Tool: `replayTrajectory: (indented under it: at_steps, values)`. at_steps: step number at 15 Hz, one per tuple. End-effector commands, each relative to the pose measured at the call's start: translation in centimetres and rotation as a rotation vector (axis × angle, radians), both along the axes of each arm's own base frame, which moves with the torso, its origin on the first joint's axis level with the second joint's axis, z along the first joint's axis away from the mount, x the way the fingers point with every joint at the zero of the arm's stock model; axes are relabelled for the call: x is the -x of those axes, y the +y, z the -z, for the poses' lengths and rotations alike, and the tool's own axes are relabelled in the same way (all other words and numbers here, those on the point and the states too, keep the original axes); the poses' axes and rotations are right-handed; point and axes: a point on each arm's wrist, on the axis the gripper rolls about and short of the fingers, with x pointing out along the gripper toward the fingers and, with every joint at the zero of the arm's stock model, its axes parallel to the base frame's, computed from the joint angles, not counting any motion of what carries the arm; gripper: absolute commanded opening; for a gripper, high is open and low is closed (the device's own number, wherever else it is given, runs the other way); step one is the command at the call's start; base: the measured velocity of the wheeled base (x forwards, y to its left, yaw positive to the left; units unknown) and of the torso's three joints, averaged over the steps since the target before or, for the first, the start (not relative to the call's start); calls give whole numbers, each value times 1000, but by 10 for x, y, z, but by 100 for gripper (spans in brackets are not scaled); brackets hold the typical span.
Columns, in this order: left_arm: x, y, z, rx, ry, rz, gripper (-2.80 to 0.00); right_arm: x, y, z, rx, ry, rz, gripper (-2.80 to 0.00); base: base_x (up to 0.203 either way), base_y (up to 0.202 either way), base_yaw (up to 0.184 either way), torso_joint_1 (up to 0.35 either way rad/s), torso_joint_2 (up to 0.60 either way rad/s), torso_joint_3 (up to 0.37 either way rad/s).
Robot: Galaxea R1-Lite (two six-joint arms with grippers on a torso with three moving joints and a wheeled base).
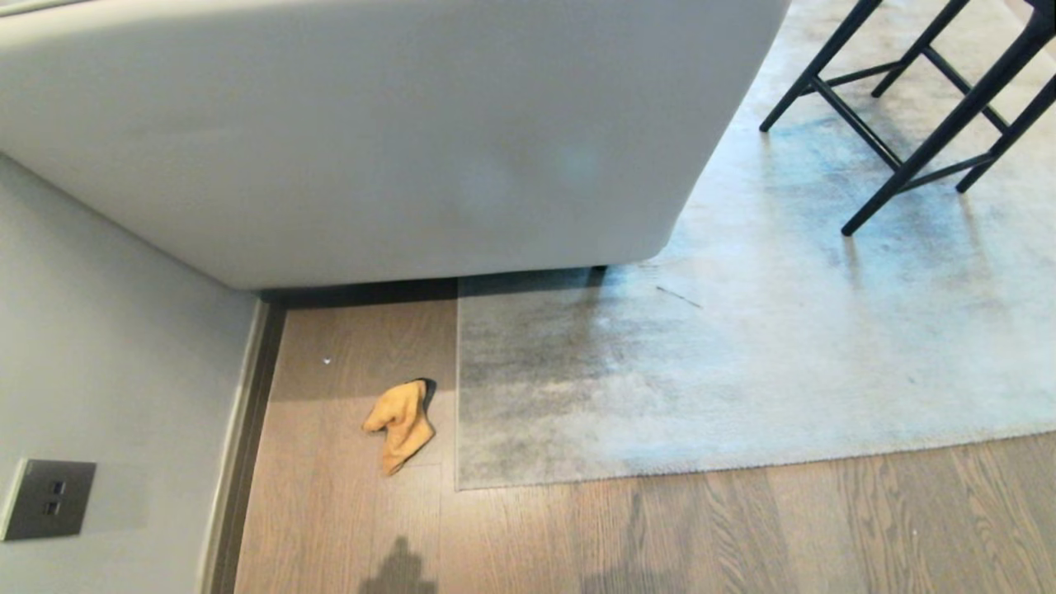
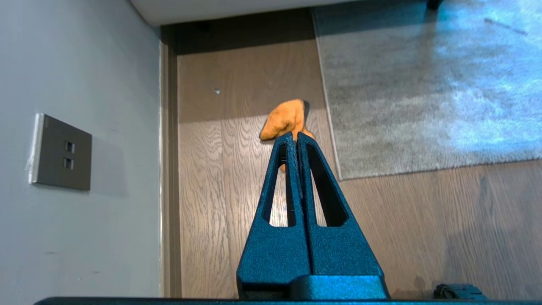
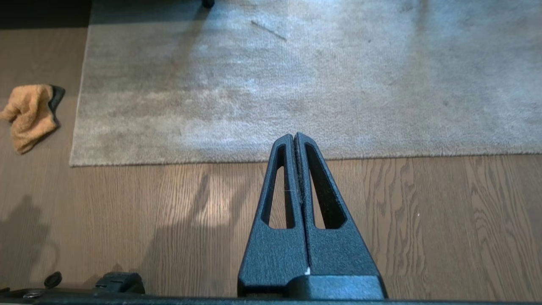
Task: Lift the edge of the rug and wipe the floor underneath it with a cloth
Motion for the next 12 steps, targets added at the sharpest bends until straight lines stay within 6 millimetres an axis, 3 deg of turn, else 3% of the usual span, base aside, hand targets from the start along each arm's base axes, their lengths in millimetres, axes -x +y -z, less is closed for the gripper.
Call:
replayTrajectory:
  at_steps: [1, 12]
  values:
    - [0, 0, 0, 0, -1, 1, -280, 0, 0, 0, 0, 1, -2, -280, 0, 0, 0, -2, 3, 207]
    - [0, 0, 0, 0, -1, 1, -280, 0, 0, 0, 0, 1, -2, -280, 0, 0, 0, 1, 3, 204]
